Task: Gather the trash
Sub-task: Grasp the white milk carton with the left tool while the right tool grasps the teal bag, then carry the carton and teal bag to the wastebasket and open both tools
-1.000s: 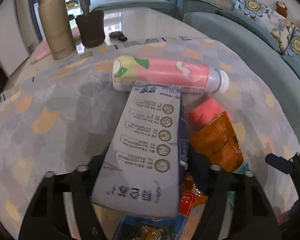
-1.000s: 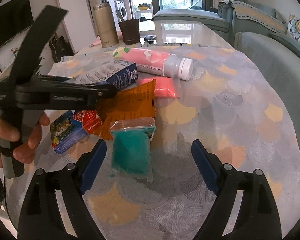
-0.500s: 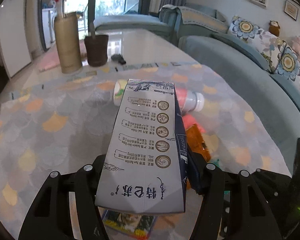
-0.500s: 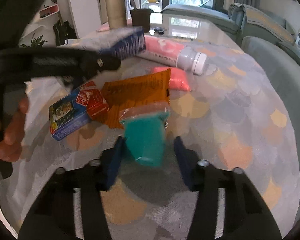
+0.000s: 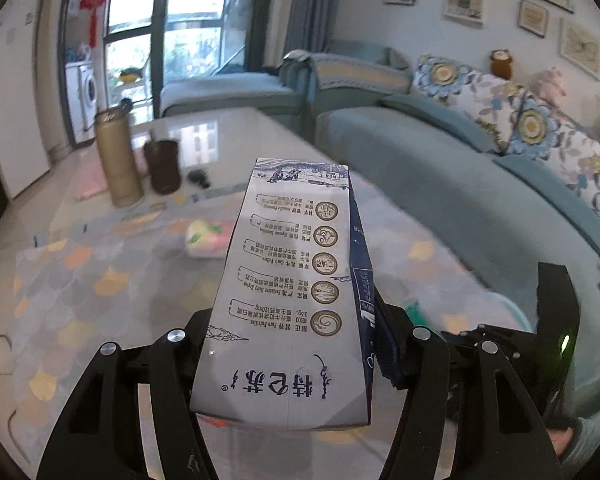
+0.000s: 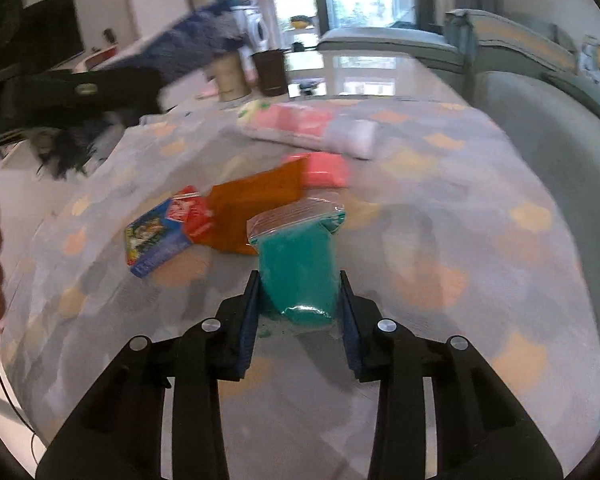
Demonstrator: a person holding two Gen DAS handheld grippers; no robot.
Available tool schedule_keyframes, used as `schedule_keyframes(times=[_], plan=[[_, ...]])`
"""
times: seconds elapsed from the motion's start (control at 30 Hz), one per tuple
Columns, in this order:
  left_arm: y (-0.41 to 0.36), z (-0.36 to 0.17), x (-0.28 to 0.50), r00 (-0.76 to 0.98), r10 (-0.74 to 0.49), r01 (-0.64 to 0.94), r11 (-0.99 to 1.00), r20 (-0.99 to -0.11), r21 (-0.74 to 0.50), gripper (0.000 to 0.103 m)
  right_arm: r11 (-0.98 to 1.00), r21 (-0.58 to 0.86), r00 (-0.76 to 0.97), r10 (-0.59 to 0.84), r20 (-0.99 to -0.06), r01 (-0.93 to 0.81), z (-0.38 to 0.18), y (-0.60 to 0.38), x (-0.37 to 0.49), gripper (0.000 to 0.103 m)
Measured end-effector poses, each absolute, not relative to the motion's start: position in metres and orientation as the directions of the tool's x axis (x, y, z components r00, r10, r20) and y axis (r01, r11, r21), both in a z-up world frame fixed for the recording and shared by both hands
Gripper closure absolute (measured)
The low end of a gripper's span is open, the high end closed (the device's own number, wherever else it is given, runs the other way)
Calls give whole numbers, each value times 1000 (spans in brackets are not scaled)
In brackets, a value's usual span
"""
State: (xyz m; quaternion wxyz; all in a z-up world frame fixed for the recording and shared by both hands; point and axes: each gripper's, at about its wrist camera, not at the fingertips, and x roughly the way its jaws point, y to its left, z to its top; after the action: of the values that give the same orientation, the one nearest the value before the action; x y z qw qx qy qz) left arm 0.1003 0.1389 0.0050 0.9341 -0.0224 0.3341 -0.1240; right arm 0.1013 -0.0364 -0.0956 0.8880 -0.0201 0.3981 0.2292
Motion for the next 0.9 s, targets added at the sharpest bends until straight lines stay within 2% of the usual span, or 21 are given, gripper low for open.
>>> schedule_keyframes(times=[0.13, 0.27, 0.4, 0.53, 0.8, 0.9], plan=[[107, 27, 86, 751, -317, 289, 947, -579, -142, 44, 914, 257, 647, 403, -647, -313, -60, -111, 80, 70], [63, 48, 70, 751, -386, 376, 917, -536, -134, 44, 945, 258, 743, 317, -589, -199, -25, -174, 51, 70], [19, 63, 61, 733, -461, 454, 879, -501, -144, 44, 977, 195, 816, 178, -550, -82, 2, -223, 20, 70], [-33, 70, 57, 699, -532, 527, 835, -478, -158, 44, 971, 238, 846, 123, -519, 4, 24, -279, -13, 70], [-117, 48, 54, 623, -620, 606, 768, -477, -206, 44, 970, 148, 844, -87, -530, 194, 30, -342, -47, 70], [-147, 28, 57, 581, -644, 625, 745, -498, -234, 44, 955, 147, 805, -127, -580, 257, 11, -361, -49, 70]])
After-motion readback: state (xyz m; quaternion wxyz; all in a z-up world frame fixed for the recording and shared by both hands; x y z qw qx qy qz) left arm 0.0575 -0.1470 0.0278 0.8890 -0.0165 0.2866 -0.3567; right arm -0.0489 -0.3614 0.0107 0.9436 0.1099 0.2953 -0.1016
